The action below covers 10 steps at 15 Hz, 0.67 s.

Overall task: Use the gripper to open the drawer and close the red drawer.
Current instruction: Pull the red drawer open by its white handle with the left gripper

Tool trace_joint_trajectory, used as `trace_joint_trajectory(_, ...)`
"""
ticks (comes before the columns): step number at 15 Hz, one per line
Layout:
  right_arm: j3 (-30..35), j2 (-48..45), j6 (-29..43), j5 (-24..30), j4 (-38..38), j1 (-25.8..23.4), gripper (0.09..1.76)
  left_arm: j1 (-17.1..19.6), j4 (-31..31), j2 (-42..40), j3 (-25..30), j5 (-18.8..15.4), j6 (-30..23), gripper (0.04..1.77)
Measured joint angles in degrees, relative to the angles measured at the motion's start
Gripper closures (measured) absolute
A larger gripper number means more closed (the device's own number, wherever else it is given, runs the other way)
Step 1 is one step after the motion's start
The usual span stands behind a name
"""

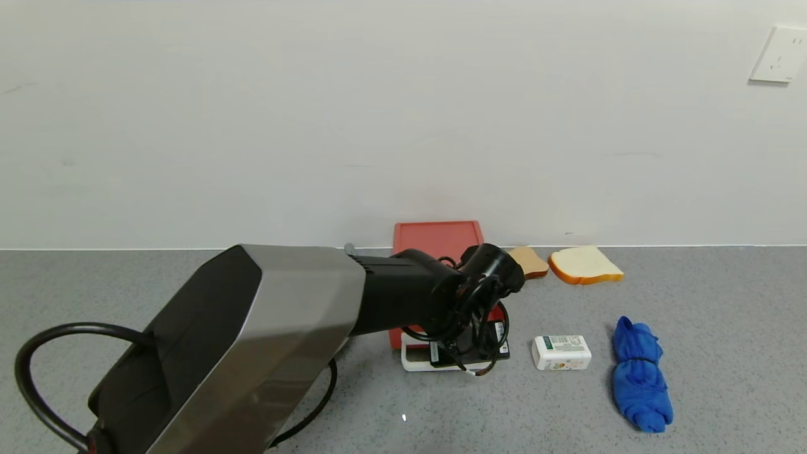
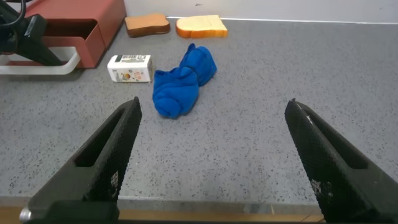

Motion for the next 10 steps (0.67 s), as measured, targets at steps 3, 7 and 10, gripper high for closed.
trace_joint_trajectory(3,0.0,0.0,0.0,0.0,0.0,0.0,0.15,-0.6,0.2,-0.5,1.4,0.0,-1.2,1.70)
trace_joint_trajectory(7,0.0,0.0,0.0,-0.1,0.0,0.0,0.15,-1.9,0.2,-1.9,4.5,0.0,-3.1,1.70)
trace_joint_trajectory(10,0.0,0.0,0.0,0.0,0.0,0.0,0.15,-2.6,0.6,-3.0,6.6,-0.4,-3.7,1.70)
